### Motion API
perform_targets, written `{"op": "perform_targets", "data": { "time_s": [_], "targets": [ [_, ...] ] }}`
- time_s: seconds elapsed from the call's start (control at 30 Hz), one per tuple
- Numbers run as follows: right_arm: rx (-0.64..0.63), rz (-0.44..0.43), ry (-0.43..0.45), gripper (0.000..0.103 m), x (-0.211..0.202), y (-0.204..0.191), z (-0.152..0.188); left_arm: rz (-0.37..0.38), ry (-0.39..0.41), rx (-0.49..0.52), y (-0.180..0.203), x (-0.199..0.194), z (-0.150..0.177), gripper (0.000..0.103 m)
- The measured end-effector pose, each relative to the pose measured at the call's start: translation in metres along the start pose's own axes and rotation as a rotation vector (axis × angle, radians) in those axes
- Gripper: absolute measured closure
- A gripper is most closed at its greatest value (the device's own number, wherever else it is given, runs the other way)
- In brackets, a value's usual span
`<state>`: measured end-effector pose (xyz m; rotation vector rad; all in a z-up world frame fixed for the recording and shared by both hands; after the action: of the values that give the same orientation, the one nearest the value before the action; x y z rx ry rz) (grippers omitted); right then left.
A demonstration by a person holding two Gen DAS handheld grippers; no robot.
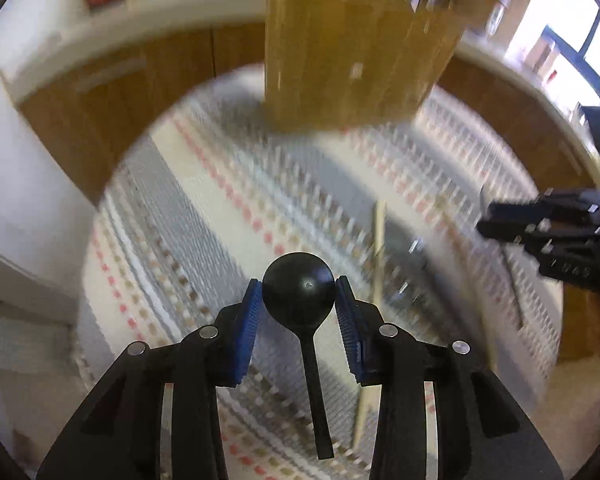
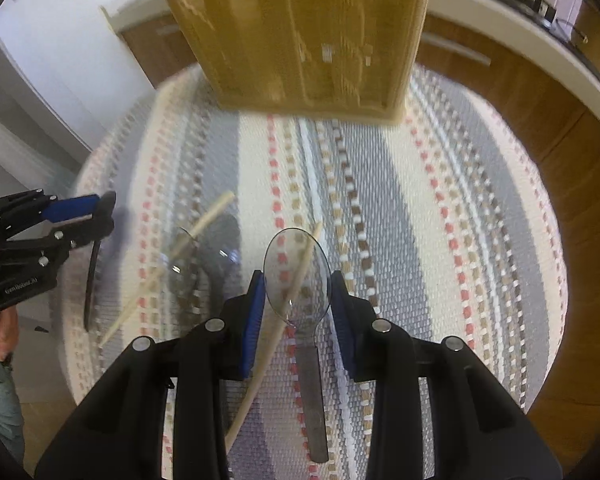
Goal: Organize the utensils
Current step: 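Lift the black spoon with the left tool while the right tool carries the clear spoon to the basket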
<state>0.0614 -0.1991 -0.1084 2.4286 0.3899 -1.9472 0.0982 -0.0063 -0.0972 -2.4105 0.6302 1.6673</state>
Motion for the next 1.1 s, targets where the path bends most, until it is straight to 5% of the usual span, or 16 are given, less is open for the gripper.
{"op": "perform_targets", "data": {
  "time_s": [0.17,0.53,1.1],
  "targets": [
    [-0.007,-0.05,0.129,0.073,-0.033,-0.001,0.004,-0.02,0.203,-0.001,0.014,-0.056,-0.01,0.068],
    [-0.035,-0.051,0.444,0.073,-0.125,-0.01,0.001,-0.035,0.489,-0.041,0.036,-0.12,-0.037,0.068],
    [0.005,-0.067,0.883,0.074,-0.222,-0.001,-0.112,-0.132,0.859,-0.151,0.045,-0.185,-0.164,0.068]
  ]
}}
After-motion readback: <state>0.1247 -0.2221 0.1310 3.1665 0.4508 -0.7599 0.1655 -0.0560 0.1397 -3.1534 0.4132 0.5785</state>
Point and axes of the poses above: each gripper's, at about its wrist camera, not at the fingertips, and x roughly the way its jaws point, y to its right, z to its underside, the point moved 8 cm from there along x, roughly the way its jaws point, and after that the axes turned 10 degrees about -y, right-handed, at the moved point
